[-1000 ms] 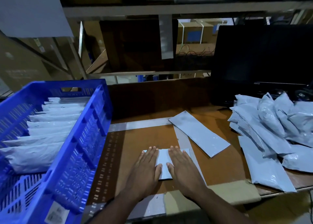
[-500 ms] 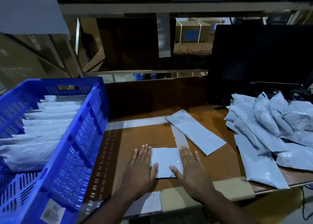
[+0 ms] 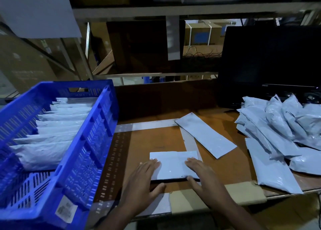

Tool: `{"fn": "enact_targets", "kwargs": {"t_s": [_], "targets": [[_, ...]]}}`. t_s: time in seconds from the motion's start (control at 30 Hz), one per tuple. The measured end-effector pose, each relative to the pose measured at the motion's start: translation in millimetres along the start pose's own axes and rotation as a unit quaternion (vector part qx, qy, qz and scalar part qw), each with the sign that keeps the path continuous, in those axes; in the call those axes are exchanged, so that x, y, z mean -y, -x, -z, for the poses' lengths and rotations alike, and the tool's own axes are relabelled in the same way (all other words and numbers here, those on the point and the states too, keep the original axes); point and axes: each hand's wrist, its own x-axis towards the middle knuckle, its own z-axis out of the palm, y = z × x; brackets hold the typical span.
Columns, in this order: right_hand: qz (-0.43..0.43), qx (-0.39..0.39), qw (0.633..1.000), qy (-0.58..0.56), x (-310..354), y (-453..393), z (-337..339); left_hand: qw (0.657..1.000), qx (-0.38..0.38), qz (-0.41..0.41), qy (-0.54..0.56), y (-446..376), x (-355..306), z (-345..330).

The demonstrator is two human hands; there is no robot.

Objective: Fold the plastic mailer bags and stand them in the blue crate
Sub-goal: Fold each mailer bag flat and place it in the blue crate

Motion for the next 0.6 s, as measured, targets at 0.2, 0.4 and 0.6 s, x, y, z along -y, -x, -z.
{"fn": "enact_targets", "kwargs": {"t_s": [0.2,0.4,0.6], "targets": [[-0.049,-0.111,0.986,-0.113,23,-22,35,0.977,-0.146,0.072,0.138,-26,-17,34],[-0.124,-0.100,0.986,-0.058,25,-56,34,0.961,-0.091,0.204,0.162,-43,-21,32],[-0.087,-0.086,0.987,0.101,30,-52,10,0.970,-0.144,0.161,-0.110,-32,-22,25]]}}
